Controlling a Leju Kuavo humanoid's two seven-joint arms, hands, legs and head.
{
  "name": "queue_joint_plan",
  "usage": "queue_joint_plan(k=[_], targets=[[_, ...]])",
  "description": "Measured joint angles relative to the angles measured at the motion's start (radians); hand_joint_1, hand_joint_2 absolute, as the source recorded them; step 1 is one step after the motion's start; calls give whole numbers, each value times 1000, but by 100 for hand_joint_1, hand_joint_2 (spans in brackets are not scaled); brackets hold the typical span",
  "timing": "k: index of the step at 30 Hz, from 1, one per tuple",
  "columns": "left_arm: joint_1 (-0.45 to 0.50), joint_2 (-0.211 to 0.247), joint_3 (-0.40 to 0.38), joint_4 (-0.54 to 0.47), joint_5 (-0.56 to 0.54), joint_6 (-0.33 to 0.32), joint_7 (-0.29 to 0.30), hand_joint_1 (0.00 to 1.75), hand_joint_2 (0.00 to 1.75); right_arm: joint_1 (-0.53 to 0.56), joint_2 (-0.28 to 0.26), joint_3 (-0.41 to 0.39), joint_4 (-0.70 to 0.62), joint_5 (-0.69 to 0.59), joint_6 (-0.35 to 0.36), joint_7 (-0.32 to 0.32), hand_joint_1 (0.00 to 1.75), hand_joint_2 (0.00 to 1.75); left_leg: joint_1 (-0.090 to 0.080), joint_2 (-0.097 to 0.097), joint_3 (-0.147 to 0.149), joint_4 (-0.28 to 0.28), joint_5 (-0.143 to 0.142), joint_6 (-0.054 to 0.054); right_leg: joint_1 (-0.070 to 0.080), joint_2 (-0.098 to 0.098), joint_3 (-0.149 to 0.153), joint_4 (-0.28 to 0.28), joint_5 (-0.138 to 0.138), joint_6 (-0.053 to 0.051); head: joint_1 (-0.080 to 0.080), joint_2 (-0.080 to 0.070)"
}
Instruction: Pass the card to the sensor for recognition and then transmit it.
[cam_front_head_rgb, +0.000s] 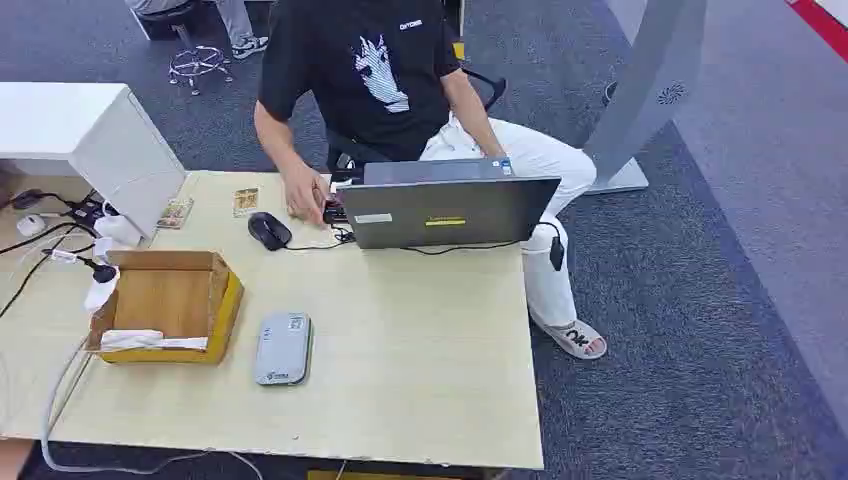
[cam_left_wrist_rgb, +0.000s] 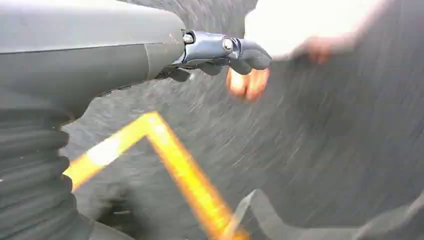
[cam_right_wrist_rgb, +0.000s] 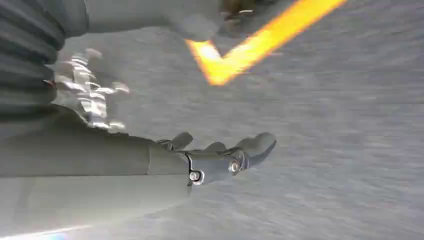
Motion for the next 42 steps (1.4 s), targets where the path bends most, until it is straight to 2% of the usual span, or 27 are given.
queue_joint_plan(k=[1,2,3,5,6,8,10,14,17,20,24,29,33,35,37,39,42], targets=[[3,0,37,1,-21,85,9,0,175,-1,0,-2,6,16,-1,37,0,175,0,-1,0,0,0,0,0,0,0,0,0,0,0,0],[2,1,69,1,36,127,-62,0,175,-3,0,-7,11,14,0,97,0,175,0,0,0,0,0,0,0,0,0,0,0,0,0,0],[25,36,253,-80,67,185,-225,0,175,-1,5,-16,25,16,-13,305,0,175,1,0,0,0,0,-1,1,0,0,0,0,0,0,0],[49,39,321,-166,-32,181,-230,0,175,4,10,-13,27,50,-19,335,0,175,1,0,0,0,1,-1,1,0,-1,1,0,0,0,0],[58,35,366,-227,-117,165,-228,0,175,4,11,-8,30,68,-19,345,0,175,1,0,0,0,1,-1,1,0,-1,1,0,0,0,0],[75,4,466,-378,-311,97,-206,0,175,4,15,2,32,96,-19,353,0,175,1,0,0,0,1,-1,1,0,-1,1,0,0,1,0],[75,-22,549,-479,-432,29,-185,0,175,4,19,10,33,109,-19,355,0,175,1,0,1,0,1,-1,1,1,0,1,0,0,0,0],[76,-108,699,-765,-569,-129,-180,0,175,6,23,16,34,124,-18,347,0,175,1,1,0,0,1,-1,1,1,0,0,2,0,1,0],[74,-165,756,-928,-612,-149,-196,0,175,6,23,17,34,131,-14,344,0,175,0,1,0,0,1,-1,0,1,0,0,2,1,0,0],[80,-207,764,-1061,-608,-139,-200,0,175,4,25,17,36,135,-13,349,0,175,0,0,0,0,2,0,1,0,0,0,2,1,1,0],[92,-240,764,-1175,-582,-123,-200,0,175,4,27,18,39,140,-13,352,0,175,0,0,0,0,2,0,0,0,0,0,2,1,0,0],[101,-255,764,-1238,-570,-111,-203,0,175,3,29,18,39,141,-13,359,0,175,1,0,0,0,2,0,1,0,0,1,2,1,0,0],[127,-257,740,-1306,-507,-63,-230,0,175,4,30,18,39,143,-12,370,0,175,1,0,0,0,3,-1,1,1,0,1,2,1,0,0],[164,-257,690,-1384,-483,-5,-230,0,175,3,31,18,39,146,-2,370,0,175,1,0,0,0,3,-1,1,1,-1,0,2,1,0,0],[204,-259,621,-1488,-513,56,-231,0,175,4,31,18,39,154,2,368,0,175,1,0,0,0,3,-1,1,0,-1,0,2,1,0,0],[239,-262,542,-1594,-569,65,-231,0,175,3,31,18,39,160,2,366,0,175,1,-1,0,0,2,0,1,0,-2,0,2,1,0,0],[266,-248,408,-1696,-665,89,-231,0,175,2,31,18,39,166,11,366,0,175,0,-1,0,0,3,0,0,0,-1,0,3,2,0,0]])
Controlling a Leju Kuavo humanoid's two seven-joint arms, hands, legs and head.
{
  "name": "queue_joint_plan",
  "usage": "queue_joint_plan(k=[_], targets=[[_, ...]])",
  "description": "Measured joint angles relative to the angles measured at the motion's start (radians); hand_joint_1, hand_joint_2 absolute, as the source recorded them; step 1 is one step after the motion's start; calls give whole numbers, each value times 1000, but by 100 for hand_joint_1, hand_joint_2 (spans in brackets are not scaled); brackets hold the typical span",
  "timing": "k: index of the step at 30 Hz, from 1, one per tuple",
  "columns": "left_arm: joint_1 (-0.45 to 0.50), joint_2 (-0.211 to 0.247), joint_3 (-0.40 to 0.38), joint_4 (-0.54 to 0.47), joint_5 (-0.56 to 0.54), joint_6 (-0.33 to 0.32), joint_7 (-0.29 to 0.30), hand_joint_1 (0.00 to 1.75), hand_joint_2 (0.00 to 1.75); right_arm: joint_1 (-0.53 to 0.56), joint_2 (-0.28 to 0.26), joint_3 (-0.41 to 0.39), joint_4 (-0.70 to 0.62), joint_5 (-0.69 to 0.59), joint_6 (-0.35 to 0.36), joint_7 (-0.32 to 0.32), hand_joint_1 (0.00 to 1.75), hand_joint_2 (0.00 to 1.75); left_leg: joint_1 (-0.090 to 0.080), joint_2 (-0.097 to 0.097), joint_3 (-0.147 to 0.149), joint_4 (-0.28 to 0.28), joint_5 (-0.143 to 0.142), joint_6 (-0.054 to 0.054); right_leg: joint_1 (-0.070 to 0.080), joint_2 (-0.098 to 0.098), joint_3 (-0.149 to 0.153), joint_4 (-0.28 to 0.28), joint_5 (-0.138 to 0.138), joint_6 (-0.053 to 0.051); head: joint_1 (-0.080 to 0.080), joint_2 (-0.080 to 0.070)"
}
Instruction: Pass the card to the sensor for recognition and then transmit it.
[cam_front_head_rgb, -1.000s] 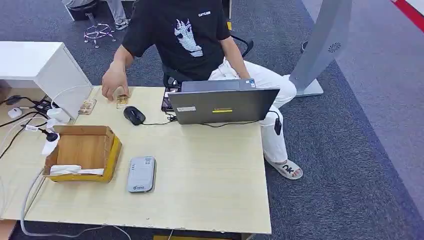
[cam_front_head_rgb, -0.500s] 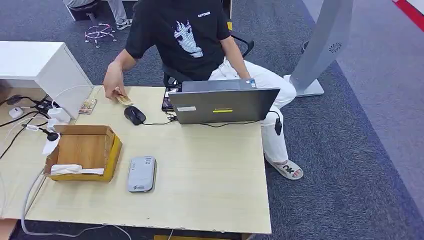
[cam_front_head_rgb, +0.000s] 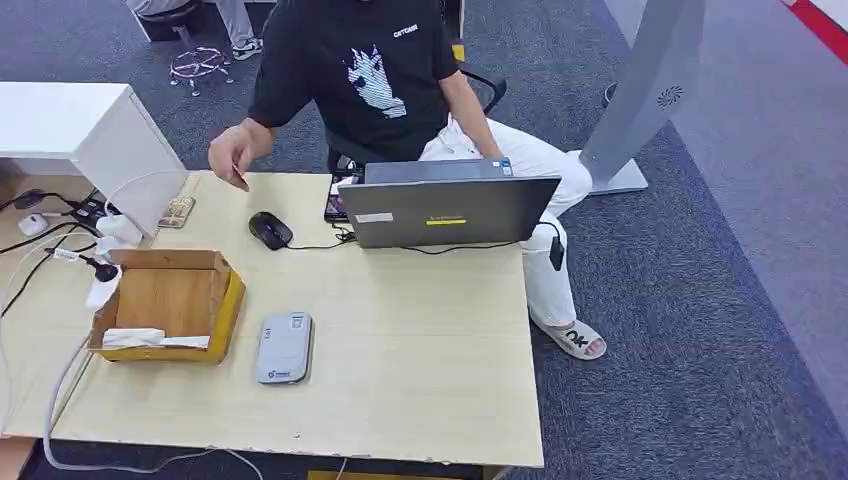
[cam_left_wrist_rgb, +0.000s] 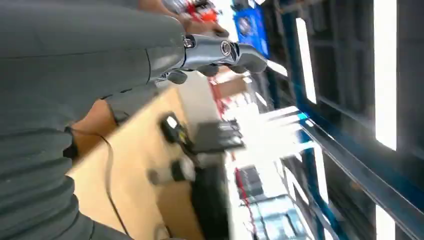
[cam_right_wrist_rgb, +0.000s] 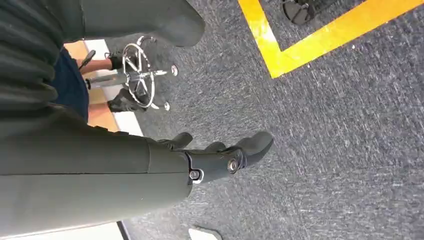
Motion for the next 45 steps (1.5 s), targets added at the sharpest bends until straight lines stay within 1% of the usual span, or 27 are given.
queue_joint_plan(k=[1,3,6,9,16,28,30,31,33,35,39,42,45], targets=[[5,10,-52,-21,-24,30,0,0,175,0,0,0,0,5,7,0,0,175,0,0,0,0,0,0,0,0,1,0,0,0,0,0],[4,47,-145,-45,-42,85,0,0,175,0,0,0,0,15,13,0,0,175,0,0,0,0,1,0,0,0,1,0,1,-1,0,0],[4,80,-225,-62,-47,100,0,0,175,0,0,0,0,17,17,1,0,175,1,0,0,0,1,0,0,0,1,0,1,-1,0,0],[4,95,-271,-71,-47,102,0,0,175,-1,0,0,0,17,18,1,0,175,1,0,0,0,1,-1,0,0,1,1,1,-2,-1,0],[5,114,-310,-80,-47,103,0,0,175,0,0,0,0,17,22,1,0,175,1,0,0,0,1,0,0,0,1,1,1,-2,0,0],[4,124,-325,-81,-50,99,0,0,175,0,0,0,0,18,21,4,0,175,0,0,0,0,1,0,0,0,1,1,1,-2,0,0],[-7,138,-326,-77,-76,86,7,0,175,-1,0,0,0,24,21,14,0,175,1,0,0,0,1,0,0,0,0,0,1,-2,0,0],[-23,143,-326,-70,-93,79,20,0,175,-1,0,0,0,28,21,20,0,175,1,0,0,0,1,-1,0,0,0,0,1,-2,0,0],[-60,159,-329,-47,-128,60,56,0,175,-2,0,0,0,32,25,30,0,175,1,0,0,0,1,-1,0,0,0,1,1,-2,0,0],[-103,181,-336,-12,-156,30,114,0,175,-2,-1,0,0,38,31,42,0,175,1,0,0,0,2,-1,0,0,0,1,2,-2,0,0],[-204,226,-341,107,-211,12,190,0,175,-5,-4,3,0,54,54,58,0,175,1,0,0,0,4,-2,0,0,0,1,3,-2,0,0],[-290,267,-341,253,-222,-17,243,0,175,-6,-7,11,0,66,87,64,0,175,1,-1,-1,0,5,-1,0,0,0,1,3,-2,0,0],[-361,297,-341,396,-255,-34,264,0,175,-8,-10,21,0,84,113,77,0,175,1,0,-1,0,6,-1,0,0,0,1,4,-2,0,0]])
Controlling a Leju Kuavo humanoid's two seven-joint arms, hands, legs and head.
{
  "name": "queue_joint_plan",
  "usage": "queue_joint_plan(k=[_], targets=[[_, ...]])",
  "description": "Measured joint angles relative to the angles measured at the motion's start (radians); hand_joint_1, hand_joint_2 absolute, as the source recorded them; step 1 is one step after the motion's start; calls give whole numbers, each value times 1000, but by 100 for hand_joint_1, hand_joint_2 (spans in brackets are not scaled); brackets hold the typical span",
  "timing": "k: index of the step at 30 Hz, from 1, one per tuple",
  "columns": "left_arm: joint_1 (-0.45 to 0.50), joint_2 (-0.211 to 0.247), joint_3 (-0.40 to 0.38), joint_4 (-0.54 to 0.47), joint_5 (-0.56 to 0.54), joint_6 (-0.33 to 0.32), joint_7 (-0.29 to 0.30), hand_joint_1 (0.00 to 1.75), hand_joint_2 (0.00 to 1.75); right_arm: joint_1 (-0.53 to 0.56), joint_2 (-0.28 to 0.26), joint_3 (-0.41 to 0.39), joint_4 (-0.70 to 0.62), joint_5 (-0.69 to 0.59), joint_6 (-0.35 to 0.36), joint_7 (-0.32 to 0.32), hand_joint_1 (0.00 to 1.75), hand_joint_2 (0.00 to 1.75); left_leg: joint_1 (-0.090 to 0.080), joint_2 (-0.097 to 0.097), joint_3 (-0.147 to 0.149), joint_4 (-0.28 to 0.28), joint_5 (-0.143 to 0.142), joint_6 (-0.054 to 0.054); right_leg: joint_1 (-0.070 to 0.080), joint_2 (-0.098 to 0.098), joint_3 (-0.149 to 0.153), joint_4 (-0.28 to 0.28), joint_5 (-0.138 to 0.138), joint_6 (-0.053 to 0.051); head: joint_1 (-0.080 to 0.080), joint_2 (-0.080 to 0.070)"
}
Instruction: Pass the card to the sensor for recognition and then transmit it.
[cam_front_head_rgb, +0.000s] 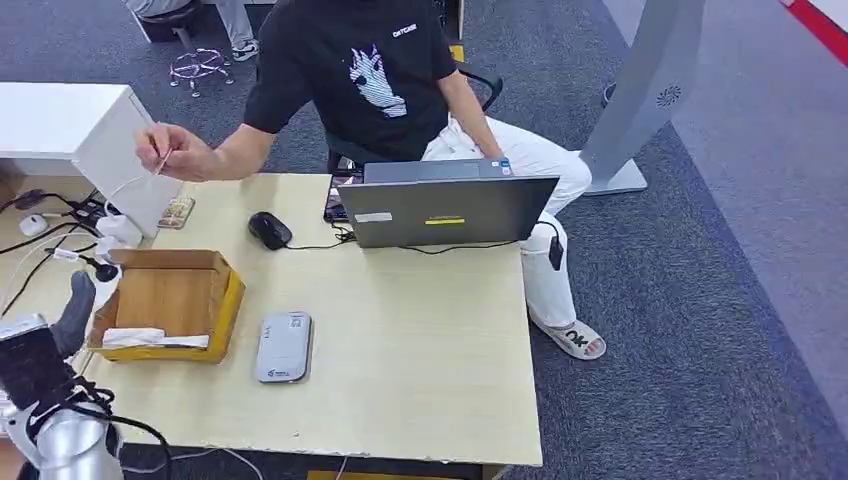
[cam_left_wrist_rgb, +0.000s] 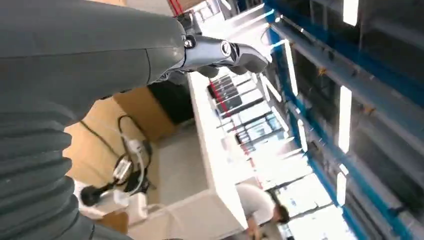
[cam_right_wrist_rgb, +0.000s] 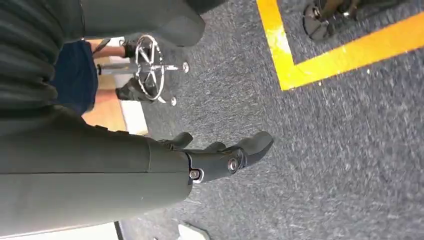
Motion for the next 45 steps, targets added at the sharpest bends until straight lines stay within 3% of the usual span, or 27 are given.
queue_joint_plan(k=[4,8,15,28,29,45], targets=[[-91,38,0,208,-111,35,28,0,175,-2,-6,21,0,38,25,20,0,175,0,0,0,0,0,0,0,0,0,0,0,0,0,0],[-130,56,0,341,-118,52,14,0,175,-3,-9,32,0,47,31,24,0,175,0,1,-1,0,0,0,0,1,-1,0,0,0,0,0],[-141,69,0,417,-123,52,8,0,175,-3,-12,48,1,51,37,24,0,175,0,1,-2,0,0,0,0,1,-2,0,0,0,0,0],[-144,73,0,453,-135,47,11,0,175,-3,-13,54,2,58,41,24,0,175,0,1,-2,0,0,0,0,1,-2,0,0,0,0,0],[-144,73,0,455,-140,45,11,175,175,-3,-13,54,2,59,42,24,0,175,0,1,-2,0,0,0,0,1,-2,0,0,0,0,0],[-133,72,0,474,-150,21,10,175,175,-3,-13,56,2,72,45,30,0,175,0,1,-2,0,0,0,0,1,-2,0,0,0,0,0]])
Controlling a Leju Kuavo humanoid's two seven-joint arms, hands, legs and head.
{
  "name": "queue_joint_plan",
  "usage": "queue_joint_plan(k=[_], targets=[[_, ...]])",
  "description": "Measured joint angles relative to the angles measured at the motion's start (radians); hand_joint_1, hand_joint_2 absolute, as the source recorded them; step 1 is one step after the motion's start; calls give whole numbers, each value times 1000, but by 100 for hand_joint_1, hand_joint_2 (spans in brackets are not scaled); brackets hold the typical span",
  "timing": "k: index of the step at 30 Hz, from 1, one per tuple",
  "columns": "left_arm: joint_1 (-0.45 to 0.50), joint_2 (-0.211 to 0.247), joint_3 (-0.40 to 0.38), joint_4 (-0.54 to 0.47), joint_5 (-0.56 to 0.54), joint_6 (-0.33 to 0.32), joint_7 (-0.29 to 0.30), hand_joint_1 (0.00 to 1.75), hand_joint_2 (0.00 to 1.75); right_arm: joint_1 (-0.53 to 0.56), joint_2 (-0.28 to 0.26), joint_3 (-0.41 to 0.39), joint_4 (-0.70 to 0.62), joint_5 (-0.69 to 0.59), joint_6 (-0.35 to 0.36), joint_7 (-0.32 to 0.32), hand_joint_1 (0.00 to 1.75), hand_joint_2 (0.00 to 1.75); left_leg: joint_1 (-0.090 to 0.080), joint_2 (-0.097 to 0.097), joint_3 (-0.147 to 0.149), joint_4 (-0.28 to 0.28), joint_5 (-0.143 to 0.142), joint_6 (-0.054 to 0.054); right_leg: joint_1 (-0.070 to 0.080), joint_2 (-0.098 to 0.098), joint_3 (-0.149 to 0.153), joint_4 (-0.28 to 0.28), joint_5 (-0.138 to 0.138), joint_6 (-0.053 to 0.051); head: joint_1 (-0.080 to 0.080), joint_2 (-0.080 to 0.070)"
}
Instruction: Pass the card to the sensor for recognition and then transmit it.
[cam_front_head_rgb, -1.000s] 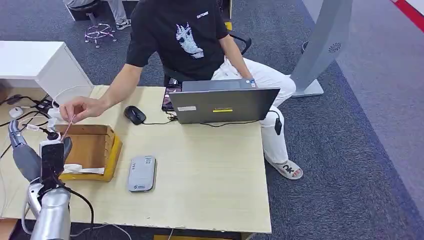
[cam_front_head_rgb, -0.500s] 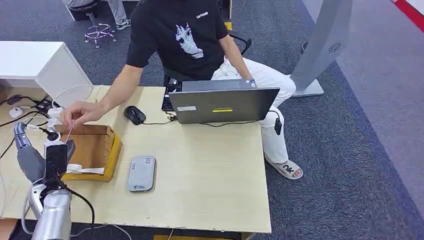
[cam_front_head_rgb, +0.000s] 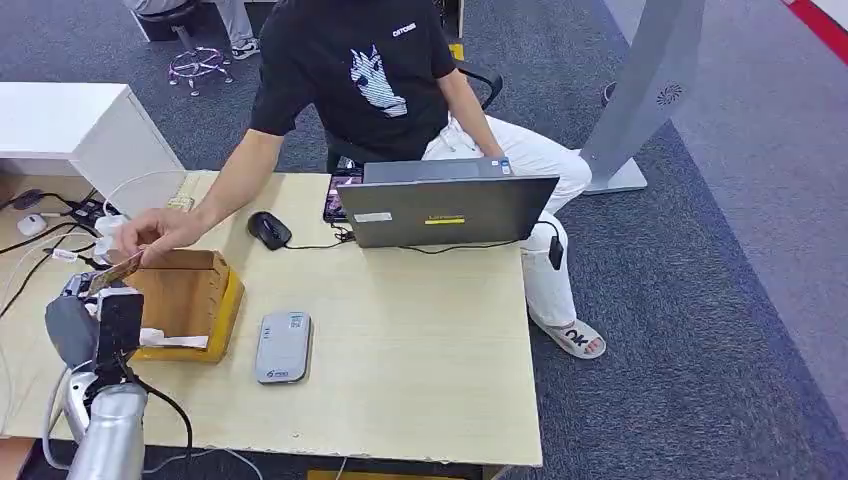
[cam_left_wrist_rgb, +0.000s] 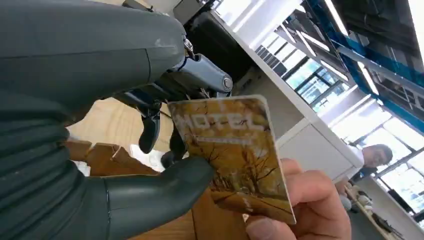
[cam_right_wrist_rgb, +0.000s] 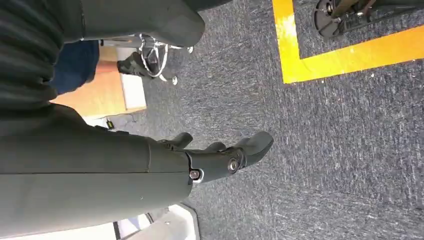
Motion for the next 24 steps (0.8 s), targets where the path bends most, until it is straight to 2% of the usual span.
queue_joint_plan(k=[20,24], targets=[[21,-15,-35,0,-30,-27,-16,175,175,0,0,5,0,7,10,0,0,175,0,0,0,0,0,0,0,0,0,0,0,0,0,0],[33,-19,-66,-22,-86,-39,-4,175,175,0,0,5,0,9,13,0,0,175,0,0,0,0,0,0,0,0,0,0,0,0,0,0]])
